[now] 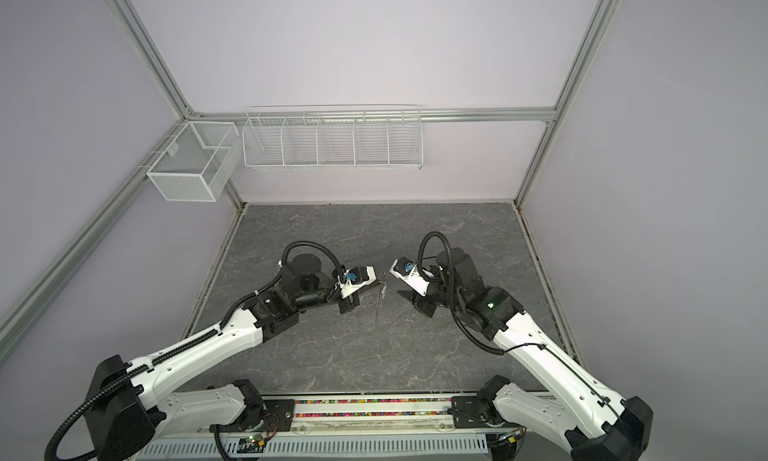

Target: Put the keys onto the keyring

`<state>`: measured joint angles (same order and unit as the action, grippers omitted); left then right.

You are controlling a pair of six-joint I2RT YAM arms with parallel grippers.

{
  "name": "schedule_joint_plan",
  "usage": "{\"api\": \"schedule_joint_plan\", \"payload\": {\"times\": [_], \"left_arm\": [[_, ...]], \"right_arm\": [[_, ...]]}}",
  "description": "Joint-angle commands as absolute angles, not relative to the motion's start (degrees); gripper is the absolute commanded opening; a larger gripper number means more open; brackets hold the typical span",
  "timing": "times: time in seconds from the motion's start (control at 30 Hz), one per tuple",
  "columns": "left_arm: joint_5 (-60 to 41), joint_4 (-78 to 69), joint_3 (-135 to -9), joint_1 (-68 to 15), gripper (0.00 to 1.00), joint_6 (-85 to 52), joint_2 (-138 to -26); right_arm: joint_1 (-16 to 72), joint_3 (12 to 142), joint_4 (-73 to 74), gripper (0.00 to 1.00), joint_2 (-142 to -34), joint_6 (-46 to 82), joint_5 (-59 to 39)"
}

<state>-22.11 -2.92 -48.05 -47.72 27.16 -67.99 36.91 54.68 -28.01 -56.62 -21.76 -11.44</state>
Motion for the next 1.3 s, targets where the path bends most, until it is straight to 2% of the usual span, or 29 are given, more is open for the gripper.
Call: {"api": "schedule_joint_plan", "payload": {"times": [0.0,0.27,0.77,0.87,1.0,1.27], "left_arm": [[-21.4,-11.7,-47.3,-47.4,0.00,20.6,-66.9],[-19.6,-18.7,-45.9,-47.5,0.00,13.2,-66.8],[-17.6,-18.1,-45.5,-47.5,0.00,12.6,-66.6],[-17.8,-17.8,-45.5,-47.5,0.00,12.7,-66.5],[-17.4,-16.6,-45.7,-47.5,0.00,12.5,-66.4],[-14.7,-15.7,-46.9,-47.5,0.00,10.7,-66.9]], "right_arm": [[36.7,54.1,-23.0,0.45,-57.0,-15.8,-13.8],[37.6,51.6,-15.6,0.46,-60.5,-10.8,-14.2],[38.7,53.7,-11.3,0.46,-63.7,-11.7,-21.7],[38.8,54.8,-12.5,0.42,-64.7,-11.8,-18.9],[39.3,57.1,-14.0,0.31,-65.9,-10.6,-15.5],[40.4,58.3,-17.3,0.19,-67.4,-12.1,-12.9]]}}
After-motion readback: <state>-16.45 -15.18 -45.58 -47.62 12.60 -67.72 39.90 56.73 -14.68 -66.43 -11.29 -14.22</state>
